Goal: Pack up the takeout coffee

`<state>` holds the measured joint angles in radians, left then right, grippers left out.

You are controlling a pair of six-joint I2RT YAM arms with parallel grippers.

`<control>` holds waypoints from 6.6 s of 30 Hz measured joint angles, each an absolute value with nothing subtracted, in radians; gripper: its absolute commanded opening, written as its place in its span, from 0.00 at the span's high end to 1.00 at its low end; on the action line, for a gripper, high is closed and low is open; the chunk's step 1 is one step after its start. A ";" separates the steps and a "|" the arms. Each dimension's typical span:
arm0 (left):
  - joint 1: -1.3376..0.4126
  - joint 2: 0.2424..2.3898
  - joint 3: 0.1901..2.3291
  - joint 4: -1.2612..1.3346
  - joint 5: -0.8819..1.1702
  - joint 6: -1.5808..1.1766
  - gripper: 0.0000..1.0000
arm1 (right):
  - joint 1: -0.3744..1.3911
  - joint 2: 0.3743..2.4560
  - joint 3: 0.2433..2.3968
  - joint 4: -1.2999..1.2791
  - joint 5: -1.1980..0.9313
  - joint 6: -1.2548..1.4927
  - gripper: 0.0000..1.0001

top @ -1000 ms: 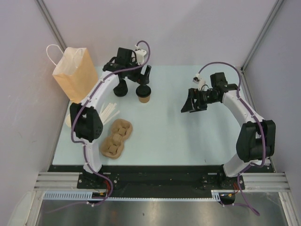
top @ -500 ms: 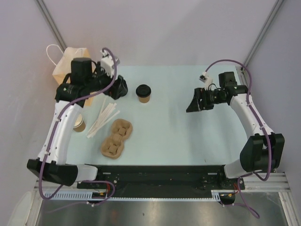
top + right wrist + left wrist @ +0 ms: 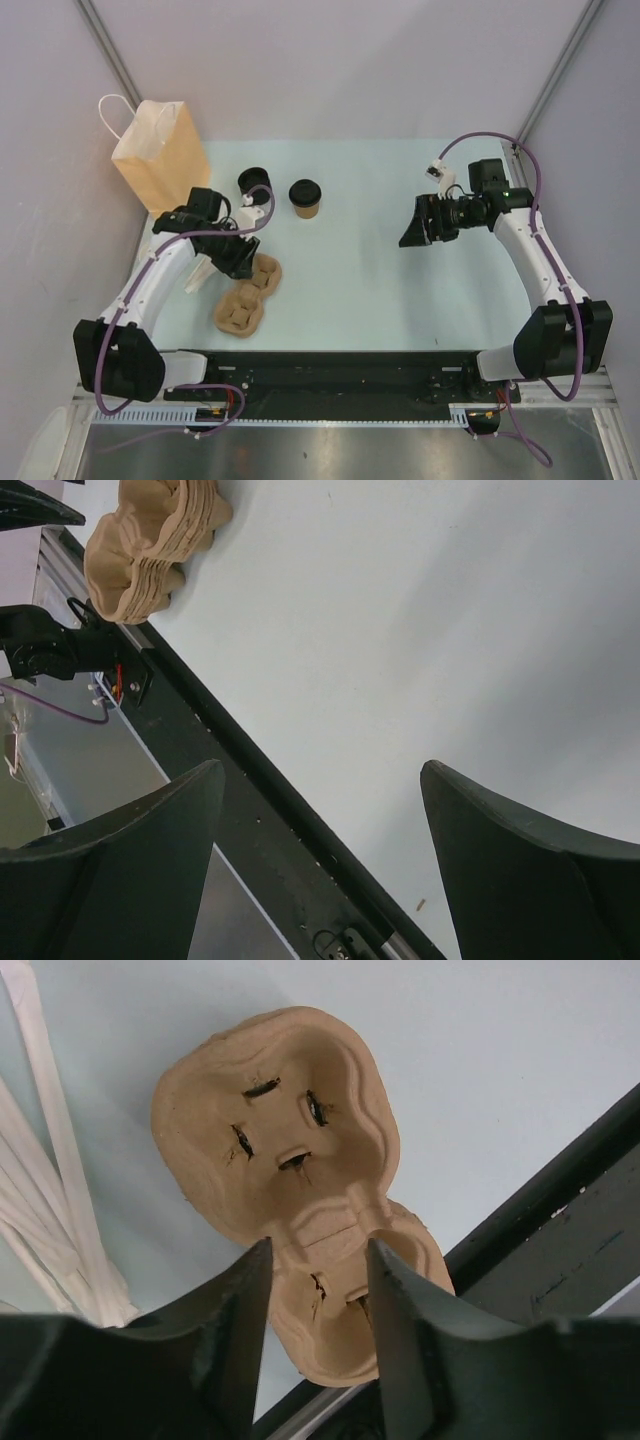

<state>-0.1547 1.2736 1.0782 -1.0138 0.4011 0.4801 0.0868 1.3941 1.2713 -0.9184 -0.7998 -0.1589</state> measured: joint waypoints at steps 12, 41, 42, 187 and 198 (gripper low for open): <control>-0.312 1.234 0.980 -0.914 0.342 0.437 0.62 | 0.086 1.386 1.253 -0.916 -0.793 -0.159 0.15; -0.468 1.371 0.974 -0.897 0.186 0.411 0.85 | 0.084 1.374 1.241 -0.915 -0.792 -0.159 0.15; -0.469 1.371 0.976 -0.899 0.186 0.411 0.86 | 0.084 1.374 1.241 -0.915 -0.793 -0.159 0.15; -0.695 1.436 1.066 -0.946 -0.054 1.034 0.92 | 0.144 1.449 1.241 -0.900 -0.878 -0.159 0.16; -0.691 1.407 1.113 -0.948 -0.087 1.063 1.00 | 0.136 1.449 1.241 -0.900 -0.879 -0.159 0.16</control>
